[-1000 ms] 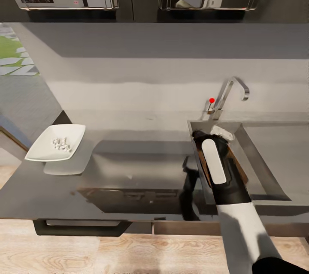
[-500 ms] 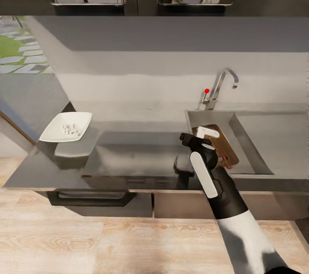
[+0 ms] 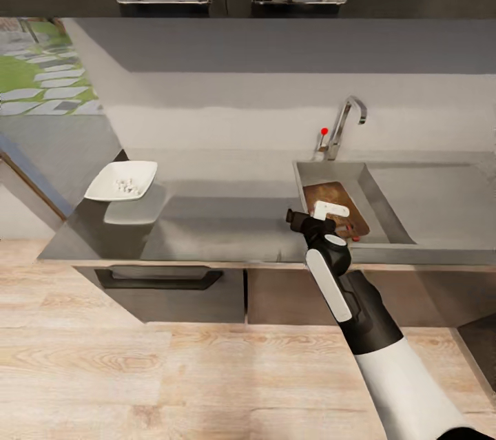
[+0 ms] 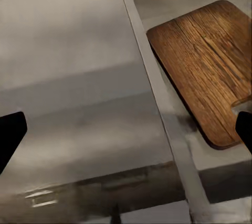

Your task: In the kitchen, take the Vidalia onion out of the sink, dice it on the chopping board with the paring knife, put the diced onion into the bowl on the countertop, then place both the paring knife and the chopping board into the sink.

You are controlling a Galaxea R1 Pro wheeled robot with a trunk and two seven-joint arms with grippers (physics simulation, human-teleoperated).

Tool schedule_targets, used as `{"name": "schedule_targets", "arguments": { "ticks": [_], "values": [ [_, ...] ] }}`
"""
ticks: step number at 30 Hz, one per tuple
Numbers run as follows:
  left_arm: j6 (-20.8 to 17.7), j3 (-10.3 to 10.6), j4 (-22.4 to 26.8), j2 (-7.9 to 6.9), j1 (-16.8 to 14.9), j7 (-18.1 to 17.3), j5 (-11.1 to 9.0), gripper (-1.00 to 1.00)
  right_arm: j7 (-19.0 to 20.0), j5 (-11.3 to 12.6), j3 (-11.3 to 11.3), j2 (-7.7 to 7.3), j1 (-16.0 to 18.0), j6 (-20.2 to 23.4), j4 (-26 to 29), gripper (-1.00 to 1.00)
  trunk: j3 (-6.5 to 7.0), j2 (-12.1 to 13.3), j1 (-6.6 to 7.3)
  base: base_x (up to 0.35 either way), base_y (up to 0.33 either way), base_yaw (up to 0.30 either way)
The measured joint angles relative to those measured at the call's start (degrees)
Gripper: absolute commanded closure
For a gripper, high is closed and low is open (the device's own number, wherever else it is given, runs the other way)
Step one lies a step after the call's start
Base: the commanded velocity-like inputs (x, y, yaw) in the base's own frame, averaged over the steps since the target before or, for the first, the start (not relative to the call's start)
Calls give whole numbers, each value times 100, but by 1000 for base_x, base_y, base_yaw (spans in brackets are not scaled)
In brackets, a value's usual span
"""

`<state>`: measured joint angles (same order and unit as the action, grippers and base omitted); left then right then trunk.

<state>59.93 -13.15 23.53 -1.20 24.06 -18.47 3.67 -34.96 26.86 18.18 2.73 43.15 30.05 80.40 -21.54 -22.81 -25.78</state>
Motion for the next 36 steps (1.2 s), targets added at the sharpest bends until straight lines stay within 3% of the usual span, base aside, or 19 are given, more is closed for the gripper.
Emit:
{"name": "schedule_targets", "arguments": {
  "ticks": [3,8,13,19,22,25,27,30,33,36],
  "values": [
    [0,0,0,0,0,0,0,-100,4,-150,8,1,-56,-37,-3,-100,0,0,0,-330,0,0],
    [0,0,0,0,0,0,0,-100,8,-182,24,1,-75,-253,-10,-100,0,0,0,-330,0,0],
    [0,0,0,0,0,4,0,-100,10,-186,239,-4,-150,-330,-76,-100,0,0,0,-330,0,0],
    [0,0,6,0,0,7,0,-100,28,-287,346,-44,-321,-1143,-694,-100,0,0,0,-330,0,0],
    [0,0,8,0,0,8,0,-100,301,-411,608,-68,-461,-1633,-1211,-100,0,0,0,-321,0,0],
    [-1,-1,14,1,0,10,0,-100,629,-476,904,-155,-513,-2449,-2026,-100,-1,1,0,-302,0,0],
    [0,0,19,-3,0,8,-1,-100,945,-523,1137,-217,-534,-3191,-2975,-100,-1,0,1,-153,0,0],
    [-1,-4,42,-30,0,16,-11,-100,1644,-527,1514,-189,-560,-4467,-4777,-100,-2,-1,3,-41,0,0],
    [0,-12,91,-47,0,27,-30,-100,2071,-507,1596,-78,-562,-5292,-6059,-100,-2,-1,3,-9,0,0],
    [-1,-24,297,-51,0,165,-48,-100,2428,-501,1615,51,-643,-6680,-7423,-100,-2,-1,3,-2,0,0]
  ]
}}
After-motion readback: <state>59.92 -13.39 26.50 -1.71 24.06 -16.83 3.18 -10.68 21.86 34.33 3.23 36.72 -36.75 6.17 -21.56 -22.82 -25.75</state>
